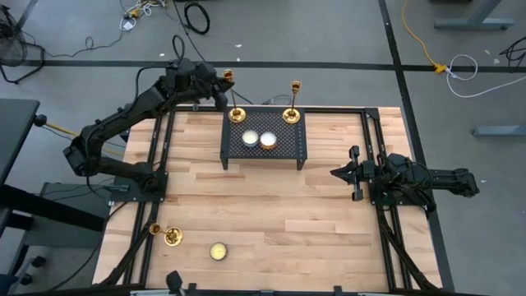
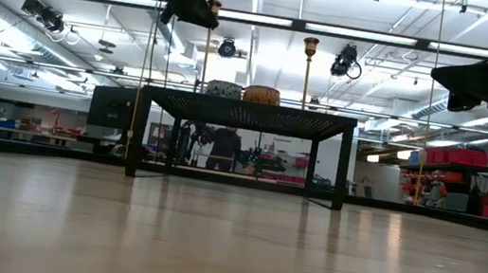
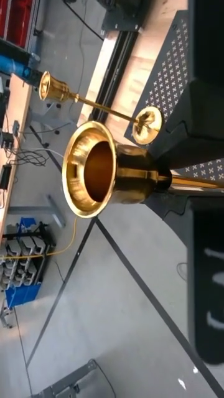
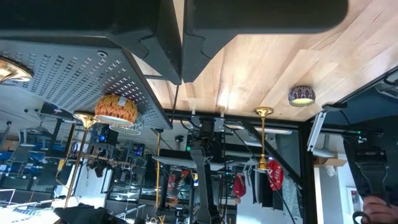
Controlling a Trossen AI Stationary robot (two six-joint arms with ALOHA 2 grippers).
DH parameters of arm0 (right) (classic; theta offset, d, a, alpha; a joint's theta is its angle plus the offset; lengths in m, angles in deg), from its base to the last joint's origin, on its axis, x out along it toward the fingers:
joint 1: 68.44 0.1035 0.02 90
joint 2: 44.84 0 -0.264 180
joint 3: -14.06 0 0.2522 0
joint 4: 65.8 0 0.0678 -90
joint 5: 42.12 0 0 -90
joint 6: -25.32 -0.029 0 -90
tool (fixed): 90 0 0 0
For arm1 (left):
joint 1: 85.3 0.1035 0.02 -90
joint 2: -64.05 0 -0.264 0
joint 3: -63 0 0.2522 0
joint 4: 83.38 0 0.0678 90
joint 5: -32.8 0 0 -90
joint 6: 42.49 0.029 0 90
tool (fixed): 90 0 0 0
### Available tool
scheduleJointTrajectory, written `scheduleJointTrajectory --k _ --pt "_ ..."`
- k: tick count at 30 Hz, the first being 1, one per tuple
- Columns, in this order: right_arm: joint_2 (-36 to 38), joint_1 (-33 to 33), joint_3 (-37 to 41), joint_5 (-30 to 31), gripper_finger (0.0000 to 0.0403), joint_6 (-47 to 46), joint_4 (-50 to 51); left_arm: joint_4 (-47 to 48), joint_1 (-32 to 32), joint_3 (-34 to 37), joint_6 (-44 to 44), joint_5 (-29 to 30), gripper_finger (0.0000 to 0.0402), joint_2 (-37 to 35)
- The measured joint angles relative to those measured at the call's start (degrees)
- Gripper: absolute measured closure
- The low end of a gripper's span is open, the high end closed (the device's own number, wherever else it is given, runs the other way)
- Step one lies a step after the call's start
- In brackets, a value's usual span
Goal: Pick & Place candle stick holders
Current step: Put the top gold candle holder on the shelf
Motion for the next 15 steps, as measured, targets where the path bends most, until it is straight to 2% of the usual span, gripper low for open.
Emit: scheduleJointTrajectory --k 15 --pt "0.0 0.0 0.0 0.1 0.0389 0.0 0.0 -0.7 0.0 -0.4 1.5 1.5 0.0349 0.0"
